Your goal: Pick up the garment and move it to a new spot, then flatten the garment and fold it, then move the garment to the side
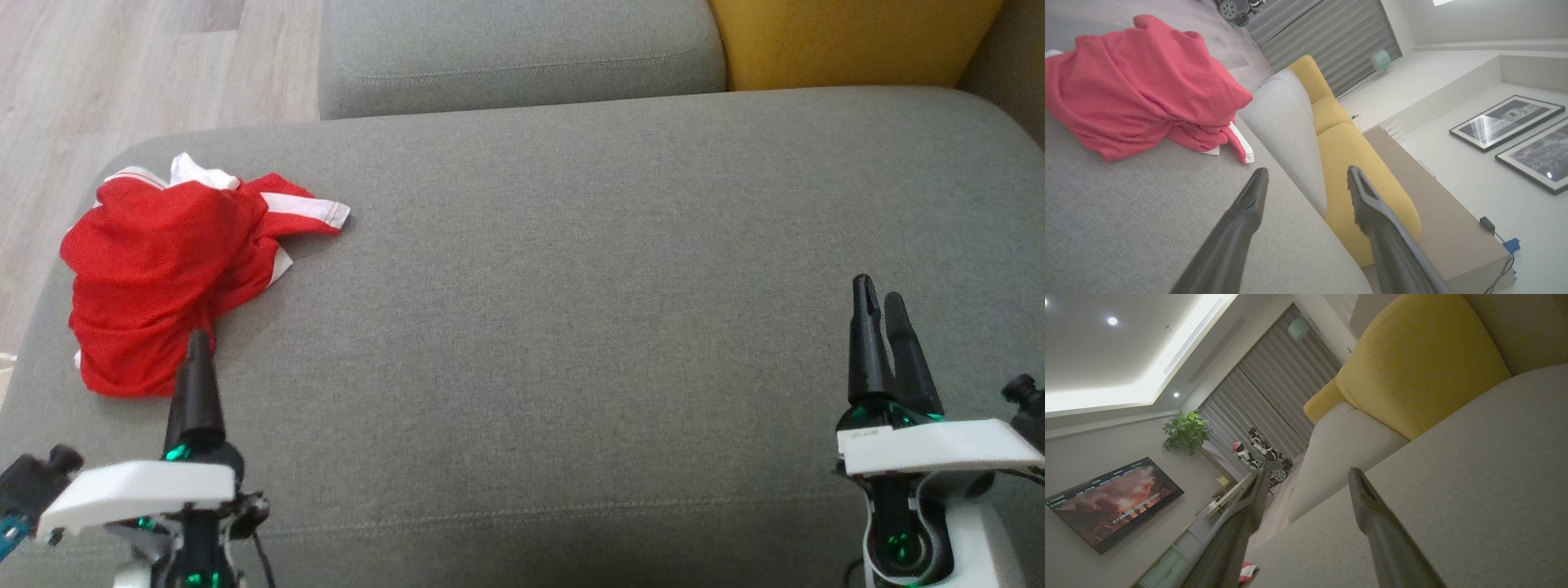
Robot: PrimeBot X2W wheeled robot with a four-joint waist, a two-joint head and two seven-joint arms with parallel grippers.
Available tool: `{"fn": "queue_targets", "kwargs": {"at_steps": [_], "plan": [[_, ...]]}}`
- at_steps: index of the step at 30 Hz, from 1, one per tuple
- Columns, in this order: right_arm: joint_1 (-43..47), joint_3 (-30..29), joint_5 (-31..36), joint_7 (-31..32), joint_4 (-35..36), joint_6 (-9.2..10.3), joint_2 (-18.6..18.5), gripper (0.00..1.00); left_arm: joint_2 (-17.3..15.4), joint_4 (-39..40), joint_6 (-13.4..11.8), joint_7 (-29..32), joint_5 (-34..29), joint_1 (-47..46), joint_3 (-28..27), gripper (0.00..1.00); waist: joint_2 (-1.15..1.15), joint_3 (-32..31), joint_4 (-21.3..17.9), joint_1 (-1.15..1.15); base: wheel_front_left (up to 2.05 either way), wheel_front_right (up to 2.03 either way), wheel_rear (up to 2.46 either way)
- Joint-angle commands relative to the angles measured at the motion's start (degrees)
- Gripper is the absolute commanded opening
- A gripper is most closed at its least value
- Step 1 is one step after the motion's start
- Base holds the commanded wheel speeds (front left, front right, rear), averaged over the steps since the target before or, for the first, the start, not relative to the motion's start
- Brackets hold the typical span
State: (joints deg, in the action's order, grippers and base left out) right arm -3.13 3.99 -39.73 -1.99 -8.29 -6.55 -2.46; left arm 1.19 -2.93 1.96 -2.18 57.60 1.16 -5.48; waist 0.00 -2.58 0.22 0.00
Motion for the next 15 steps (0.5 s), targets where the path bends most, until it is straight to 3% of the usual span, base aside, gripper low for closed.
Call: {"fn": "queue_targets", "kwargs": {"at_steps": [1, 15], "plan": [[-3.33, 1.33, 1.80, -0.74, 2.60, -0.46, -0.67, 1.00, -0.76, 2.87, -0.13, -0.55, -1.76, -1.47, -0.23, 1.00, 0.00, -0.06, 0.03, 0.00, 0.00, 0.00, 0.00], [-3.33, 2.04, 13.58, -3.43, -0.10, -0.56, 0.28, 1.00, -0.86, 5.89, -3.53, -3.23, -22.29, -0.63, 7.06, 1.00, 0.00, -0.48, 0.04, 0.00, 0.00, 0.00, 0.00]]}}
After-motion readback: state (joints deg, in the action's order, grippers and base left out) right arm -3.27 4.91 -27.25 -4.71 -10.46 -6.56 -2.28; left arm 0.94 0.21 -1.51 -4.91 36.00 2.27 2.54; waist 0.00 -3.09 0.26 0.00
